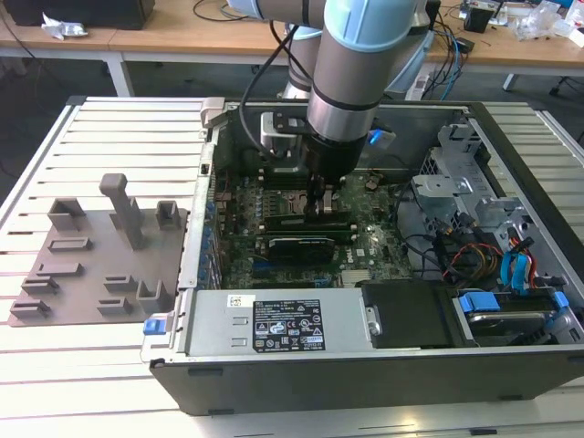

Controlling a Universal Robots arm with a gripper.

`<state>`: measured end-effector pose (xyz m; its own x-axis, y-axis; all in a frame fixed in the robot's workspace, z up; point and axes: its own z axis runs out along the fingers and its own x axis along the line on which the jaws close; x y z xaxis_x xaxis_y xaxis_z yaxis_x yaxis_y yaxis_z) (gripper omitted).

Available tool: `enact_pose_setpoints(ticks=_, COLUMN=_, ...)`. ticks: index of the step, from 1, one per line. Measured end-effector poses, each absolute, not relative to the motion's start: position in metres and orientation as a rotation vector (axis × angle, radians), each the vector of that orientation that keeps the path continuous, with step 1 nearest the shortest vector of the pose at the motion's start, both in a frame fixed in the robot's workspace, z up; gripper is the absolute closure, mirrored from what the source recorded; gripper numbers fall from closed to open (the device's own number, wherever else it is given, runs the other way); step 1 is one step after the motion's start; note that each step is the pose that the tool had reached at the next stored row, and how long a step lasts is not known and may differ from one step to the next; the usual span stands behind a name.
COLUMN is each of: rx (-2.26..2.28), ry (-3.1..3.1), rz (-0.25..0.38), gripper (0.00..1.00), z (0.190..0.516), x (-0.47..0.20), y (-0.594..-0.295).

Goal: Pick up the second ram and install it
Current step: 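Insert the second ram into the second slot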

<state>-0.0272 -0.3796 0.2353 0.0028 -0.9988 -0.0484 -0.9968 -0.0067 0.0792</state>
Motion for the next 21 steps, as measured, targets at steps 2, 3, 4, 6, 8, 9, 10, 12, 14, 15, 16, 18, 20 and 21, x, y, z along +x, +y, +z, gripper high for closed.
enact_pose_setpoints(ticks=2, rx=2.209, ry=-2.198, rz=-0.141, gripper=0.87, z=0.235, x=-0.0268, y=-0.3796)
enact_pose_setpoints(ticks=3, rx=2.209, ry=-2.198, rz=-0.141, gripper=0.87, z=0.235, x=-0.0266, y=-0.3796)
enact_pose_setpoints(ticks=4, rx=2.209, ry=-2.198, rz=-0.141, gripper=0.87, z=0.2349, x=-0.0261, y=-0.3796)
enact_pose_setpoints(ticks=6, rx=2.21, ry=-2.198, rz=-0.141, gripper=0.87, z=0.2348, x=-0.0261, y=-0.3797)
enact_pose_setpoints(ticks=8, rx=2.21, ry=-2.198, rz=-0.141, gripper=0.87, z=0.2349, x=-0.026, y=-0.3799)
enact_pose_setpoints(ticks=9, rx=2.21, ry=-2.197, rz=-0.141, gripper=0.87, z=0.2349, x=-0.026, y=-0.38)
enact_pose_setpoints(ticks=10, rx=2.211, ry=-2.197, rz=-0.141, gripper=0.87, z=0.2348, x=-0.0259, y=-0.3801)
enact_pose_setpoints(ticks=12, rx=2.211, ry=-2.196, rz=-0.141, gripper=0.87, z=0.2328, x=-0.0259, y=-0.3801)
enact_pose_setpoints(ticks=14, rx=2.211, ry=-2.196, rz=-0.142, gripper=0.87, z=0.2316, x=-0.026, y=-0.3801)
enact_pose_setpoints(ticks=15, rx=2.211, ry=-2.196, rz=-0.142, gripper=0.87, z=0.2309, x=-0.0258, y=-0.3802)
enact_pose_setpoints(ticks=16, rx=2.211, ry=-2.196, rz=-0.142, gripper=0.87, z=0.2309, x=-0.0254, y=-0.3802)
enact_pose_setpoints(ticks=18, rx=2.211, ry=-2.196, rz=-0.142, gripper=0.87, z=0.2307, x=-0.0237, y=-0.3801)
enact_pose_setpoints(ticks=20, rx=2.211, ry=-2.196, rz=-0.142, gripper=0.87, z=0.2307, x=-0.0234, y=-0.3801)
enact_pose_setpoints(ticks=21, rx=2.211, ry=-2.196, rz=-0.142, gripper=0.87, z=0.2307, x=-0.0234, y=-0.3801)
